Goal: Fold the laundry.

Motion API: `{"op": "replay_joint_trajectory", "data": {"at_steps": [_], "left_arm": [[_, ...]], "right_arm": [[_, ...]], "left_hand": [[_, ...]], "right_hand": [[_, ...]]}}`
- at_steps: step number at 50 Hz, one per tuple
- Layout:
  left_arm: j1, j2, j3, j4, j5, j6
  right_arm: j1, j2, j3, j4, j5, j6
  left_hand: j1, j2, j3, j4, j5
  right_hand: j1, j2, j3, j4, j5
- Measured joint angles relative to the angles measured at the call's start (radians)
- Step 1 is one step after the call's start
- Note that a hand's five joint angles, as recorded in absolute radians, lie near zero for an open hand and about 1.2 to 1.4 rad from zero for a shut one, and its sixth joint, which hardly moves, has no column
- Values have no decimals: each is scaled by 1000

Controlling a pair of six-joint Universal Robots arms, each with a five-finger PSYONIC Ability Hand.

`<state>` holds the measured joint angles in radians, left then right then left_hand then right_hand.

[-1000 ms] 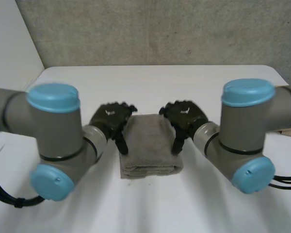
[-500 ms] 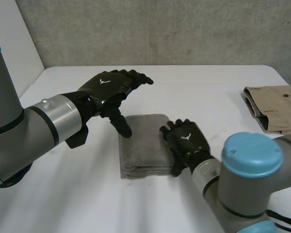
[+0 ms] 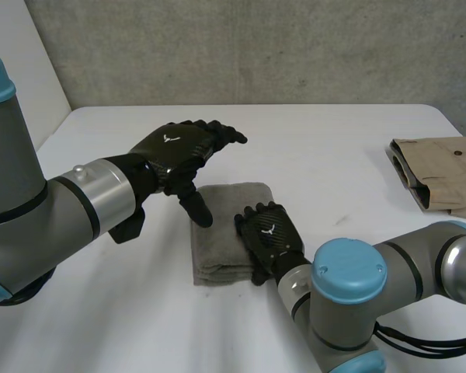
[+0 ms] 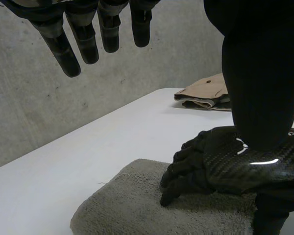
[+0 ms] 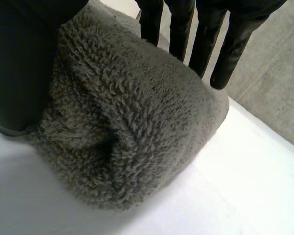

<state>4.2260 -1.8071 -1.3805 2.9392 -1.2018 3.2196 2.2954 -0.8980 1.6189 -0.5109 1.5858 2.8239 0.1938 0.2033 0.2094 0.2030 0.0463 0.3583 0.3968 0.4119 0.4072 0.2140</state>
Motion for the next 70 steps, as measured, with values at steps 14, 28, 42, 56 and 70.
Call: {"op": "replay_joint_trajectory", "data": {"at_steps": [14,28,42,56,70], "left_arm": [[0,0,-5,2,0,-12],[4,0,-7,8,1,-45],[9,-3,-7,9,1,-48],[10,-13,-7,8,1,-47],[11,-25,-7,9,0,-47]], "right_arm": [[-1,27,-17,-88,-15,-74],[-4,72,-99,-80,-54,-73],[-227,-25,-8,-58,-247,-169],[-614,-59,-13,-18,-527,-421],[-717,-2,-492,83,-640,-274]], "left_hand": [[0,0,0,0,0],[0,0,0,0,0],[0,0,0,0,0],[0,0,0,0,0],[0,0,0,0,0]], "right_hand": [[154,206,193,193,159],[529,754,701,746,679],[530,756,711,768,690],[530,756,711,776,700],[543,756,711,776,700]]}}
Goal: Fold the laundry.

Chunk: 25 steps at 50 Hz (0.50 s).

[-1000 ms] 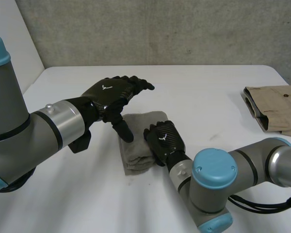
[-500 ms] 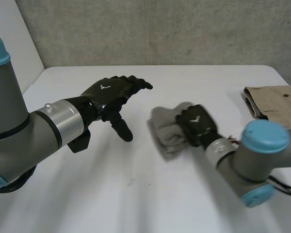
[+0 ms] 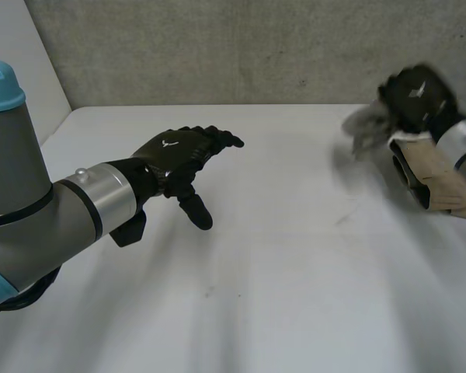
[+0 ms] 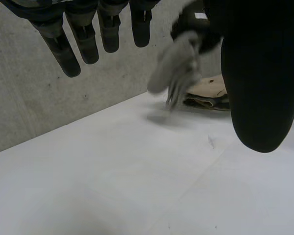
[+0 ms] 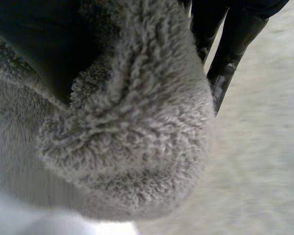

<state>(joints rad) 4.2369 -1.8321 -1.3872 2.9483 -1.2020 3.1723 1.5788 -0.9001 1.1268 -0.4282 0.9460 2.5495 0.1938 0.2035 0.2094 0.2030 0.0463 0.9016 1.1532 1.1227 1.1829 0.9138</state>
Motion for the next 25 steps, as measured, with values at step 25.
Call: {"op": "replay_joint_trajectory", "data": {"at_steps": [25], "left_arm": [[-13,-51,-10,6,-2,-7]], "right_arm": [[-345,235,-284,-15,-253,237]], "left_hand": [[0,0,0,0,0]], "right_hand": [[0,0,11,4,0]]}}
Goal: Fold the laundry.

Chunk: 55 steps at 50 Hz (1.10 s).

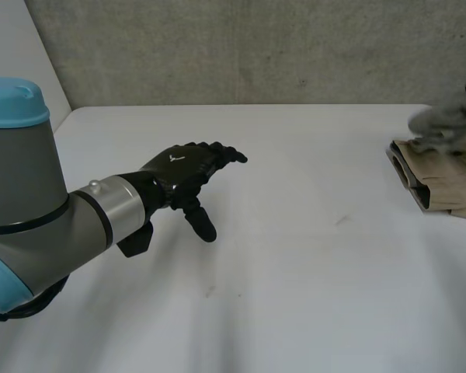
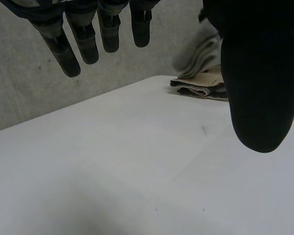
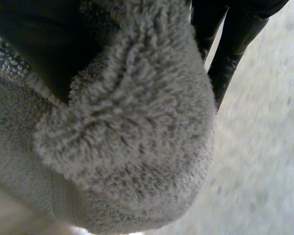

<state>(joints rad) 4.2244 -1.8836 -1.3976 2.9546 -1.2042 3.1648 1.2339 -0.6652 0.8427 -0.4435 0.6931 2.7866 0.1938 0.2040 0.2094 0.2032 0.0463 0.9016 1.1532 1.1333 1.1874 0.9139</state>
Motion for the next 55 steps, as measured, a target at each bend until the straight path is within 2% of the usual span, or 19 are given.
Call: {"op": "replay_joint_trajectory", "data": {"at_steps": [9,12,13,15,16,25,26,31,35,36,37,39,41,44,50,55], "left_arm": [[-5,-21,1,0,-1,0],[-6,-25,2,0,-1,-1],[-6,-25,2,0,-1,-1],[-8,-26,2,0,-2,-3],[-9,-26,3,0,-2,-5],[-12,-19,4,0,-3,-15],[-12,-13,6,0,-5,-16],[-11,4,9,0,-19,-18],[-3,59,11,10,-78,-30],[-1,71,11,16,-92,-35],[-1,71,11,16,-92,-35],[12,112,7,42,-144,-50],[26,139,3,63,-180,-59],[59,187,-10,105,-247,-69],[124,242,-26,150,-318,-67],[139,251,-25,152,-327,-64]], "right_arm": [[-114,32,126,-6,-27,-132],[-130,10,151,7,-15,-171],[-131,5,154,10,-13,-176],[-133,-21,163,33,-4,-190],[-133,-34,166,45,-1,-193],[-98,-195,191,229,10,-190],[-45,-271,204,318,21,-185],[45,-350,215,409,78,-165],[215,-448,249,483,287,-54],[241,-465,258,487,326,-28],[241,-465,258,487,326,-28],[328,-525,301,492,466,70],[364,-552,324,490,522,112],[469,-626,411,457,662,206],[609,-714,566,336,789,250],[653,-749,629,277,824,250]], "left_hand": [[0,0,0,0,0],[0,0,0,2,0],[0,0,0,2,0],[0,0,0,2,0],[0,0,0,2,0],[0,0,0,2,0],[0,0,0,2,0],[0,0,0,2,0],[0,0,0,2,0],[0,-1,0,2,0],[0,-1,0,2,0],[0,-1,0,0,0],[-1,-1,0,0,0],[-3,-1,0,0,0],[-3,-1,0,0,0],[-3,-1,0,0,0]], "right_hand": [[-2,-27,-20,-37,-6],[-320,-436,-412,-436,-345],[-320,-436,-412,-436,-345],[-636,-814,-775,-822,-731],[-690,-902,-881,-929,-826],[-698,-931,-918,-954,-844],[-698,-931,-918,-954,-844],[-698,-931,-918,-954,-844],[-698,-931,-918,-954,-844],[-698,-931,-918,-954,-844],[-698,-931,-918,-954,-844],[-698,-931,-918,-954,-844],[-698,-931,-918,-954,-844],[-698,-931,-918,-954,-844],[-698,-931,-918,-954,-844],[-698,-931,-918,-954,-844]]}}
